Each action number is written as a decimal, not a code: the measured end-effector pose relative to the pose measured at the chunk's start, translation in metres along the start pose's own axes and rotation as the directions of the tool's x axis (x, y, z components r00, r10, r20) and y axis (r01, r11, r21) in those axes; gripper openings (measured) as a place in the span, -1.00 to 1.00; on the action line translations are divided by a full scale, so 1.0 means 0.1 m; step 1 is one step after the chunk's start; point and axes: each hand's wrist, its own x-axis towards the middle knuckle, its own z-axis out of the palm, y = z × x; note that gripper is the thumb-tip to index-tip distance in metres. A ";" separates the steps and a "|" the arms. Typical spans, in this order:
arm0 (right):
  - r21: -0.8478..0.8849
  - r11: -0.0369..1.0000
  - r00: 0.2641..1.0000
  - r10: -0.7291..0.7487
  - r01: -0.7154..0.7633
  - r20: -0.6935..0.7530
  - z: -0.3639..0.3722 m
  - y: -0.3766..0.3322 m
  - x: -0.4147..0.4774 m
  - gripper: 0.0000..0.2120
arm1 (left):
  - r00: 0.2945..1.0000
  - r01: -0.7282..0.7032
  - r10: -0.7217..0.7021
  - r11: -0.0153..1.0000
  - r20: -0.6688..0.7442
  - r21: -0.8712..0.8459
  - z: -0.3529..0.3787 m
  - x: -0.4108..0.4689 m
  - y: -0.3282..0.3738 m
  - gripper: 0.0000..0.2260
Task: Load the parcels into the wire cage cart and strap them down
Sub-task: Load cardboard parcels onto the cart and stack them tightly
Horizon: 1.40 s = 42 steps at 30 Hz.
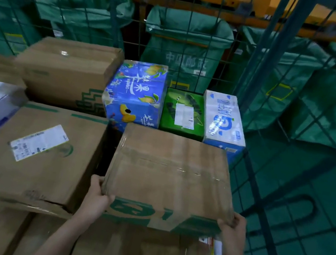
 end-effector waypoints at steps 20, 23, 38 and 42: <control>-0.090 0.993 0.996 -0.073 0.078 0.060 -0.14 -0.15 -0.06 -0.67 | 0.994 0.078 -0.080 0.996 -0.074 -0.030 0.16 -0.12 0.21 -0.64; -0.017 0.992 0.992 -0.122 0.123 0.040 -0.11 -0.29 -0.07 -0.66 | 0.992 0.056 -0.064 0.995 -0.107 -0.079 0.10 -0.06 0.27 -0.69; -0.289 0.955 0.998 -0.068 0.059 -0.018 -0.46 -0.16 0.19 -0.52 | 0.988 0.149 -0.147 0.988 0.042 -0.034 0.63 -0.17 0.08 -0.59; -0.290 0.955 0.998 -0.047 0.054 0.031 -0.44 -0.17 0.25 -0.49 | 0.992 0.122 -0.122 0.992 0.023 0.000 0.63 -0.04 0.11 -0.60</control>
